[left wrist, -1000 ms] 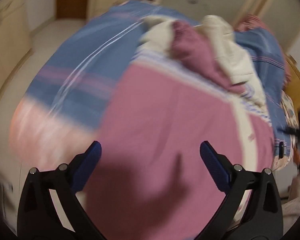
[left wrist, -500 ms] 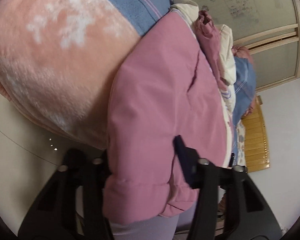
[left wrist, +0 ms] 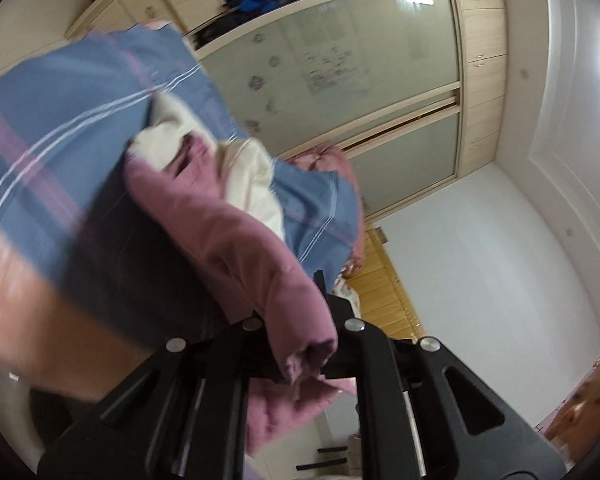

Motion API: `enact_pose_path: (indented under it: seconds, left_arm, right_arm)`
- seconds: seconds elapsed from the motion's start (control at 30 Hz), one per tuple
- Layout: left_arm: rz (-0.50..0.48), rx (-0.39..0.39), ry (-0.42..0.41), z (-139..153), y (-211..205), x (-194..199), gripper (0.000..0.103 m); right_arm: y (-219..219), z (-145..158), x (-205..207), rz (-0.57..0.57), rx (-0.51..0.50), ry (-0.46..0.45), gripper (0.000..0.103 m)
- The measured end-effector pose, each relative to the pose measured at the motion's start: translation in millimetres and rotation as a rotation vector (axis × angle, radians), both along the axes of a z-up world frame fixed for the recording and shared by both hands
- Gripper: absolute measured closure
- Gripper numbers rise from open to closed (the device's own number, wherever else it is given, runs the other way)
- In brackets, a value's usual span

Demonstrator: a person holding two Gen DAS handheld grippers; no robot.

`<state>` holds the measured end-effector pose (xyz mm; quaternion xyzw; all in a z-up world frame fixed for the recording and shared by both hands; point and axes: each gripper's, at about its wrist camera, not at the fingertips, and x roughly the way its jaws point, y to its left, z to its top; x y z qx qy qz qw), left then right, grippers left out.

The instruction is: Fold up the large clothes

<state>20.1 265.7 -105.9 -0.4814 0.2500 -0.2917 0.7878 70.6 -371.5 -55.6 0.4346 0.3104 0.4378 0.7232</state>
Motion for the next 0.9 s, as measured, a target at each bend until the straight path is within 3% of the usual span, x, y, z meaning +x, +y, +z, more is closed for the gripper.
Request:
enact_pose_path:
  seconds: [0.17,0.3,0.4,0.47,0.5,0.53,0.57,0.63,0.7,0.73,0.83,0.9]
  left_arm:
    - [0.005,-0.024,-0.023,58,2,97,0.088]
    - [0.067,-0.064,0.074,72,7,196,0.082]
    - [0.108,0.007,0.163,60,3,281,0.08]
    - [0.135,0.041,0.234,30,2,323,0.077]
    - [0.146,0.03,0.29,7,2,341,0.069]
    - [0.155,0.012,0.348,-19,4,354,0.055]
    - [0.164,-0.002,0.388,-40,8,362,0.049]
    - [0.174,-0.035,0.439,-75,18,367,0.047]
    - [0.205,-0.086,0.429,-92,36,358,0.047]
    - [0.254,-0.094,0.428,-91,50,347,0.047]
    - [0.345,0.062,0.368,-53,61,316,0.046]
    - [0.332,0.196,0.276,-13,40,298,0.046]
  right_arm:
    - [3,38,100,-0.095,0.04,-0.016,0.095]
    - [-4,34,191,-0.179,0.043,0.091,0.095]
    - [2,3,255,-0.24,0.006,0.223,0.086]
    - [8,-23,293,-0.262,-0.074,0.304,0.073]
    - [10,-42,308,-0.262,-0.08,0.366,0.065]
    - [12,-62,318,-0.261,-0.056,0.415,0.05]
    - [7,-79,320,-0.275,-0.03,0.431,0.041]
    - [-11,-99,316,-0.358,-0.035,0.421,0.022]
    - [-37,-105,308,-0.49,-0.09,0.417,0.009]
    - [-50,-103,300,-0.541,-0.109,0.399,0.009]
    - [-41,-78,285,-0.525,-0.249,0.291,0.009]
    - [7,-40,262,-0.402,-0.413,0.128,0.01]
